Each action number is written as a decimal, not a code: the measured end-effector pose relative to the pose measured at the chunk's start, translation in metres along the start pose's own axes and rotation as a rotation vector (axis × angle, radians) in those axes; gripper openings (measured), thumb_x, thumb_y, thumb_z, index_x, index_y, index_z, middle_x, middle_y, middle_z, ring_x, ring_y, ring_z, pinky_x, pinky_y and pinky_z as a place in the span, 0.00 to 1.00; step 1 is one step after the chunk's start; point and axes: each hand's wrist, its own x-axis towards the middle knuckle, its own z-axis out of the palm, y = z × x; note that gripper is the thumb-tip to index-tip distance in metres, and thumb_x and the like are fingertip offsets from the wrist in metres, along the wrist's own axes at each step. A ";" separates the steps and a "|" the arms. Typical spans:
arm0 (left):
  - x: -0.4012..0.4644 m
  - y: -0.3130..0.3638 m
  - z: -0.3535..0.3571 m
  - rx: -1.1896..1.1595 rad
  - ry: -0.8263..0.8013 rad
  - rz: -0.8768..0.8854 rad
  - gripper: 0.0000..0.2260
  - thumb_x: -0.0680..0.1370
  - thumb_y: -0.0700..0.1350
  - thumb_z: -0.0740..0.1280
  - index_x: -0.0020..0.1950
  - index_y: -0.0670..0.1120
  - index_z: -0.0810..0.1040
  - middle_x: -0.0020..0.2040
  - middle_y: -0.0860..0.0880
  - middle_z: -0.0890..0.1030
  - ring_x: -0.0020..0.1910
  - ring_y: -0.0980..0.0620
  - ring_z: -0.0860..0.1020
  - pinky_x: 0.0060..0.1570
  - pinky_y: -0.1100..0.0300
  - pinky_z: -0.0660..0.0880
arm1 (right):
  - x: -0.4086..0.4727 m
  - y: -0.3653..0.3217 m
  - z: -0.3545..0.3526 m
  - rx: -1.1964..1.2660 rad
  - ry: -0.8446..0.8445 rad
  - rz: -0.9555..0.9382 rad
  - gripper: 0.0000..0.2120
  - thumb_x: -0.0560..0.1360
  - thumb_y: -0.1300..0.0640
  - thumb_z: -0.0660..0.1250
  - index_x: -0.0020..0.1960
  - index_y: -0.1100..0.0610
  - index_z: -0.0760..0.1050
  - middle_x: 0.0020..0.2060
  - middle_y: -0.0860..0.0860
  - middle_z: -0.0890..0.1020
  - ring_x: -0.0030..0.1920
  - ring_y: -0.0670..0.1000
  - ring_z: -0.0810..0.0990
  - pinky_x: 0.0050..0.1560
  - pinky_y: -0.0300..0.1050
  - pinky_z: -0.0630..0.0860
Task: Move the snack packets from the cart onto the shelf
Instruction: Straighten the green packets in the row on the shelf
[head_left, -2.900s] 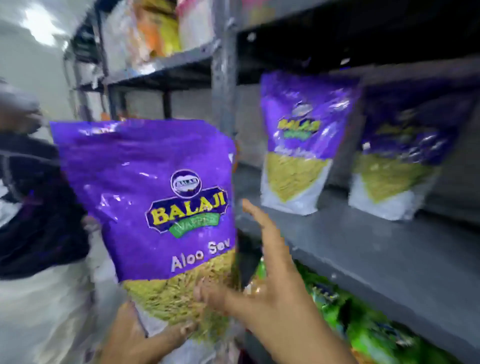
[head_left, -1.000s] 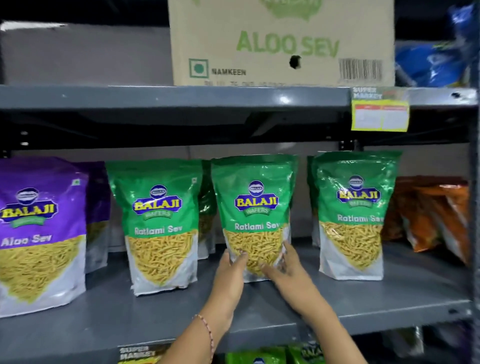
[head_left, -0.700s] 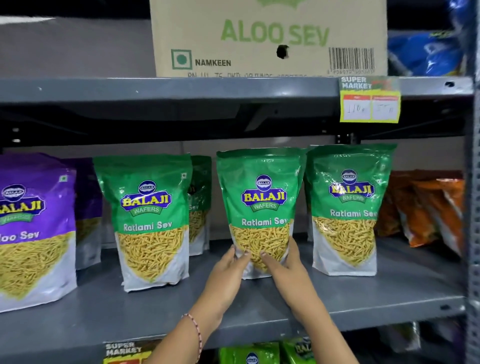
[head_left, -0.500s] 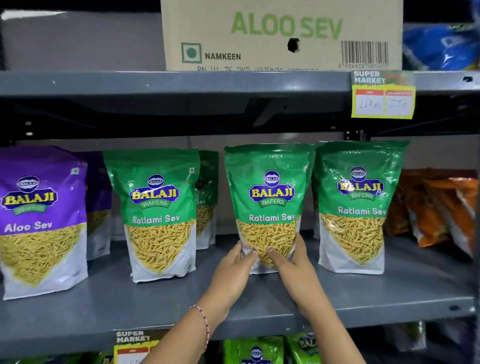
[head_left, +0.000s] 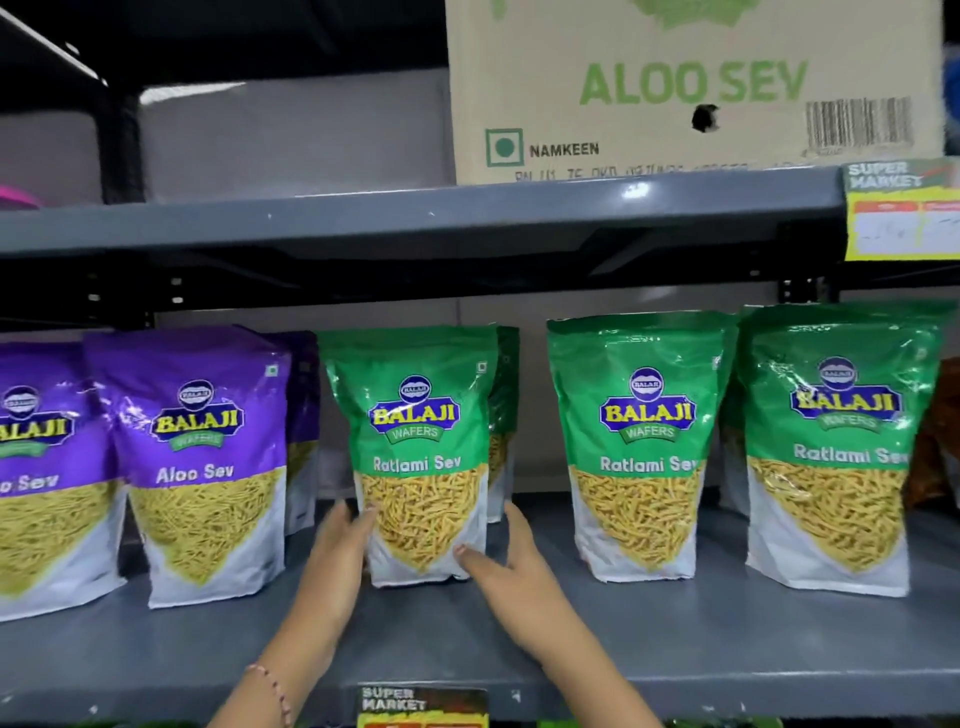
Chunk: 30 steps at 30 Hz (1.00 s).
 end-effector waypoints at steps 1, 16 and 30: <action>0.006 -0.007 -0.004 0.026 -0.071 -0.018 0.17 0.75 0.53 0.64 0.62 0.51 0.77 0.68 0.51 0.75 0.65 0.57 0.72 0.71 0.53 0.63 | 0.005 0.001 0.004 0.026 -0.026 0.010 0.40 0.75 0.48 0.67 0.78 0.48 0.47 0.77 0.46 0.61 0.75 0.50 0.62 0.64 0.42 0.63; 0.004 -0.021 0.013 0.159 -0.202 -0.066 0.21 0.77 0.56 0.63 0.70 0.56 0.69 0.68 0.61 0.73 0.67 0.57 0.72 0.70 0.56 0.64 | 0.011 0.018 0.007 0.092 0.091 -0.047 0.36 0.71 0.45 0.71 0.74 0.47 0.59 0.69 0.43 0.72 0.68 0.41 0.71 0.71 0.46 0.67; 0.047 -0.003 -0.192 0.154 0.301 0.146 0.22 0.80 0.43 0.61 0.74 0.46 0.64 0.73 0.46 0.70 0.70 0.49 0.68 0.66 0.59 0.61 | 0.029 -0.030 0.190 0.159 -0.152 -0.100 0.25 0.73 0.56 0.71 0.65 0.43 0.65 0.63 0.41 0.72 0.60 0.35 0.70 0.61 0.31 0.64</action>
